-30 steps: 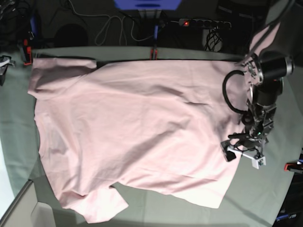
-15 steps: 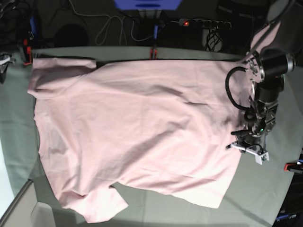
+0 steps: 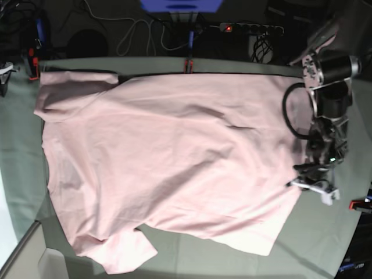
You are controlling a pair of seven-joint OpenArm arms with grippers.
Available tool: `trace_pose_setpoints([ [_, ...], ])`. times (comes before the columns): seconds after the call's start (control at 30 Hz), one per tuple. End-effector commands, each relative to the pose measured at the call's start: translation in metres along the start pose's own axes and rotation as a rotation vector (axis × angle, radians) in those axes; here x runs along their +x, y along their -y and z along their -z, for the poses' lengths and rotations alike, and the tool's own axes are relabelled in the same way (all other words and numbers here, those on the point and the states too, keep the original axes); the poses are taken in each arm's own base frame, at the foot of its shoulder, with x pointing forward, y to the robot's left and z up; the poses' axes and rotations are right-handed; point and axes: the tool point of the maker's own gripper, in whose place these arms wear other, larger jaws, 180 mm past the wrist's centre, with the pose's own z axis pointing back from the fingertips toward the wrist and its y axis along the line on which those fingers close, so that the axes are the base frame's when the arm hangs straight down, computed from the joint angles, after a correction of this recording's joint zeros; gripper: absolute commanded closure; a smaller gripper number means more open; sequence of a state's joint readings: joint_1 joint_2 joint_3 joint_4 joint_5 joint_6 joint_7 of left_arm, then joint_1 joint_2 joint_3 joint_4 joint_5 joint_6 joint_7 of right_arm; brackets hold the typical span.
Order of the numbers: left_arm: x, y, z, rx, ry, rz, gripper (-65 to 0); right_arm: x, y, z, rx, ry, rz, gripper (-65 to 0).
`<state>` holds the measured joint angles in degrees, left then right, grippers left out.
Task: Layout the t-shirt on the table in an organized manner, then fold the t-shirt properly
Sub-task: 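Grasp the shirt side edge with the left gripper and drag it outward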
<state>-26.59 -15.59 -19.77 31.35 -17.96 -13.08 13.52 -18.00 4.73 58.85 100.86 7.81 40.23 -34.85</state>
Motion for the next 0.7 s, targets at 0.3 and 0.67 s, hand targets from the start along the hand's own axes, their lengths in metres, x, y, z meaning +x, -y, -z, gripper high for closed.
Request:
trace_pose_setpoints([
  [0.3,0.014,-0.032,-0.016,0.033,0.065,-0.021,0.0,0.012,0.004,-0.003,-0.009,0.043,-0.008,-37.7],
  [0.67,0.018,-0.062,-0.027,0.089,0.113,-0.147,-0.5,0.009,0.0,-0.003,-0.005,0.041,0.001,-37.7],
])
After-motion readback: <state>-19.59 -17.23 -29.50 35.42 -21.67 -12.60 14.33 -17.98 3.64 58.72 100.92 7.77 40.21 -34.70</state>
